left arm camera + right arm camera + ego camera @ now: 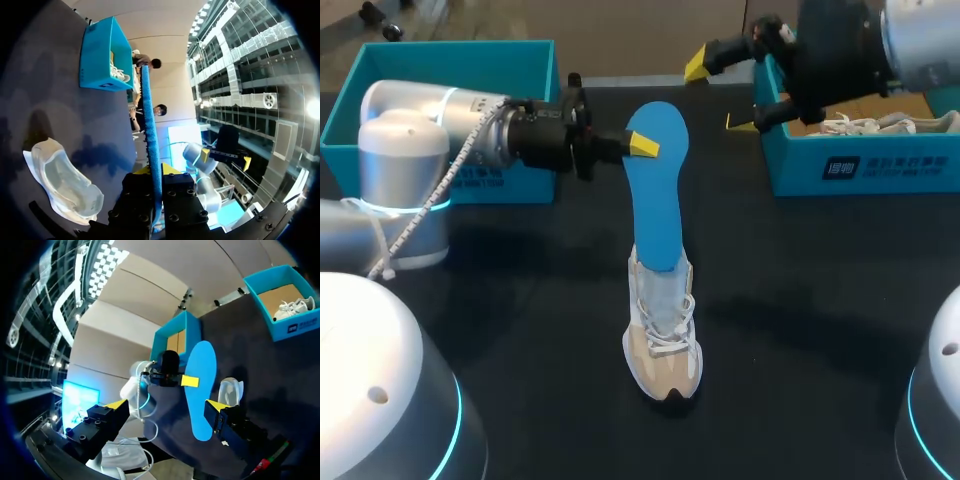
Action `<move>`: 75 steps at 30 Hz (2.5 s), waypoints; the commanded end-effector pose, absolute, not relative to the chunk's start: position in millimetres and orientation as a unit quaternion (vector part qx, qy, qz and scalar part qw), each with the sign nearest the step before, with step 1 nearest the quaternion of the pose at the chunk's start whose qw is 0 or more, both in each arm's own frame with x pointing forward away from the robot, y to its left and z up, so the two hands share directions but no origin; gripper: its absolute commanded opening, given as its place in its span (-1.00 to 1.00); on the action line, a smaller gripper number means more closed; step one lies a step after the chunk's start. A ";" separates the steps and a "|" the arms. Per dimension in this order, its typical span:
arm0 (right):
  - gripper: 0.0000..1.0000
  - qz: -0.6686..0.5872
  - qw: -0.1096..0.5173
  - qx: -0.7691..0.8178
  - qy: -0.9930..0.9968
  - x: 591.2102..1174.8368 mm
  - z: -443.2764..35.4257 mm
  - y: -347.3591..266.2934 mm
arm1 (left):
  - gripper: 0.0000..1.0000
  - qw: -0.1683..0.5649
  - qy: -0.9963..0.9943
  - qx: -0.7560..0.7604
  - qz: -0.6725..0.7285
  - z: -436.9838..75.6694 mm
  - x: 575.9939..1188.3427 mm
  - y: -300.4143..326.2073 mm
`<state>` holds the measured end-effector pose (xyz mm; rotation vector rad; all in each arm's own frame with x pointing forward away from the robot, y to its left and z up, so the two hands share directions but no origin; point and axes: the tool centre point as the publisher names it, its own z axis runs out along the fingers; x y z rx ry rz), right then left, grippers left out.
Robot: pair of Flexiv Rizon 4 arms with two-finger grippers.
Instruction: Take the shoe out of the shoebox, open the shoe tongue, remove and reinsert the insole, then place the shoe into the shoebox
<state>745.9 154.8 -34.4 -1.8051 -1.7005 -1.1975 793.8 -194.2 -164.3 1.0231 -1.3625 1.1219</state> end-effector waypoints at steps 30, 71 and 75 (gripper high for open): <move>1.00 -0.181 -0.033 -0.721 -0.668 746.6 -13.8 171.7 | -1.00 0.520 -0.568 0.431 0.471 -163.1 789.5 -193.4; 1.00 -0.108 -0.078 -0.719 -0.682 748.3 -33.3 193.3 | -1.00 0.520 -0.568 0.431 0.471 -163.1 789.5 -193.4; 1.00 -0.108 -0.078 -0.719 -0.682 748.3 -33.3 193.3 | -1.00 0.520 -0.568 0.431 0.471 -163.1 789.5 -193.4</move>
